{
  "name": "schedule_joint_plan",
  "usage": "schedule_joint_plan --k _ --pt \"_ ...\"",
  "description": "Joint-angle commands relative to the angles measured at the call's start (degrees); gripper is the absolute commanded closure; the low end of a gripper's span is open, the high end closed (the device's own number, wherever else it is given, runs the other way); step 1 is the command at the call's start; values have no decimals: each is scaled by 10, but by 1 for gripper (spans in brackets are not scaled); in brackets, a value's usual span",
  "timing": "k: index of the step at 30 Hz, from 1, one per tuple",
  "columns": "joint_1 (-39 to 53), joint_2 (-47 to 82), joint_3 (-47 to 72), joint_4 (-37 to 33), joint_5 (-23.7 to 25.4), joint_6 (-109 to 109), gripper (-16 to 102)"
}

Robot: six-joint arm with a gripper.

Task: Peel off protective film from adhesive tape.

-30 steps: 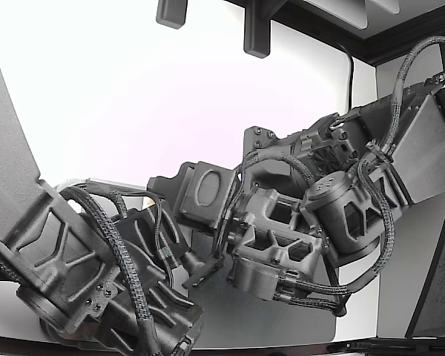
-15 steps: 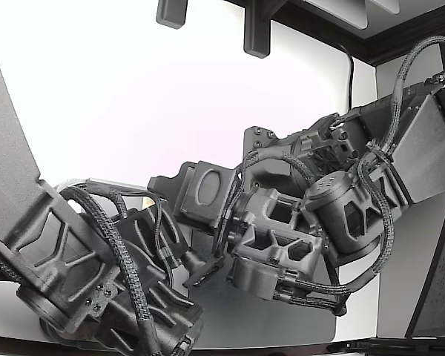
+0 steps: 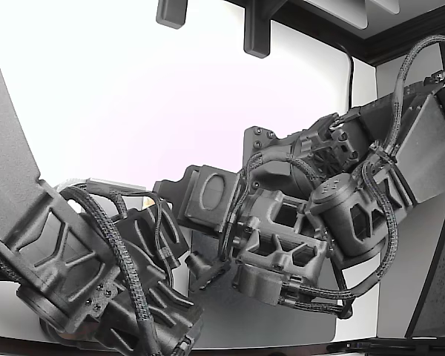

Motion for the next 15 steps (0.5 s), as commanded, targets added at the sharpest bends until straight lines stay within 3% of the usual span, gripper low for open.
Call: schedule_joint_plan --k 1,15 --pt "-4 14 -18 -1 2 0 97" --pt "-2 1 -33 4 9 -11 97"
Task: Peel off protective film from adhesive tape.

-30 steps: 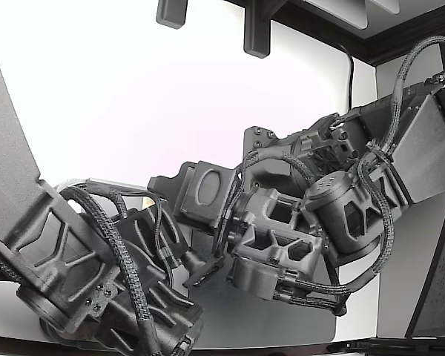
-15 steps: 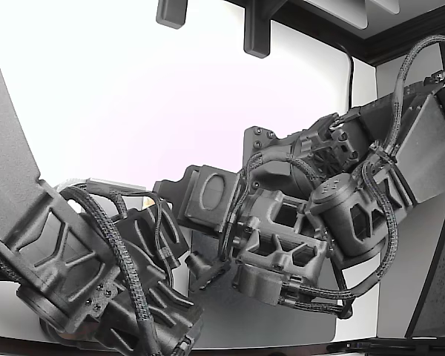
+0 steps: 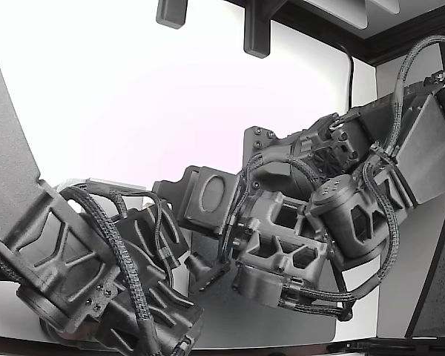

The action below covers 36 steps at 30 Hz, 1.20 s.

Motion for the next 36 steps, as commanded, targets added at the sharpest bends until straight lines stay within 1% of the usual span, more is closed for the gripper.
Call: schedule_joint_plan --k 1,19,36 --pt "-1 7 -20 0 4 1 97" --pt "11 -21 -40 12 9 18 97" --pt "14 -35 -47 24 1 23 97"
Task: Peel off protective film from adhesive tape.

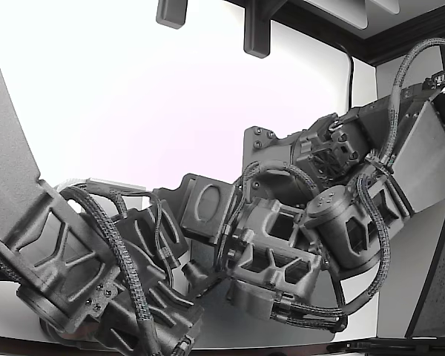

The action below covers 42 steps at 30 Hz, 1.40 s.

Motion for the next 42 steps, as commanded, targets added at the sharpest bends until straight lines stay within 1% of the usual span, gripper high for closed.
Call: schedule_joint_plan --k 1,13,24,35,38,42 --pt "-4 7 -16 1 -2 0 97" --pt "0 11 -8 14 -7 14 97" --pt "6 12 -15 45 -18 38 97" --pt "2 17 -15 37 -4 28 97" --pt "0 28 -24 54 2 25 97" --pt "-3 54 -61 112 8 19 97"
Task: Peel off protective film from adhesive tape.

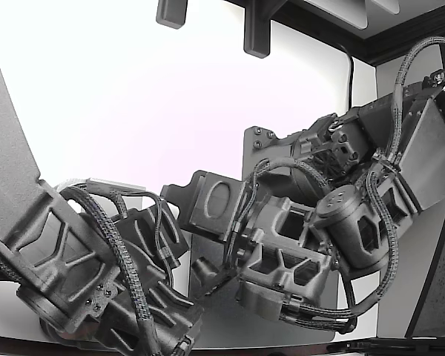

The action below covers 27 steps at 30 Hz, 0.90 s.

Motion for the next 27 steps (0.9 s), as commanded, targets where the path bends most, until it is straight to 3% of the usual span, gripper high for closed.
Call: schedule_joint_plan --k 1,5,8,11,13,16,17,18,19,21,22,25,27 --pt "-12 28 -47 46 6 -1 97" --pt "-22 74 -74 108 11 4 97" --pt "-25 146 -49 120 28 49 84" --pt "-25 221 -20 152 52 163 81" --pt "-50 286 3 146 44 175 65" --pt "-127 366 37 123 14 187 21" --pt "-151 396 59 90 2 189 24" --pt "-174 425 76 62 -20 190 44" --pt "-198 444 81 49 -49 207 51" --pt "-263 478 86 27 -120 236 53" --pt "-296 496 91 15 -162 265 46" --pt "-420 547 126 -37 -316 351 -5" --pt "-475 556 153 -56 -381 386 -9"
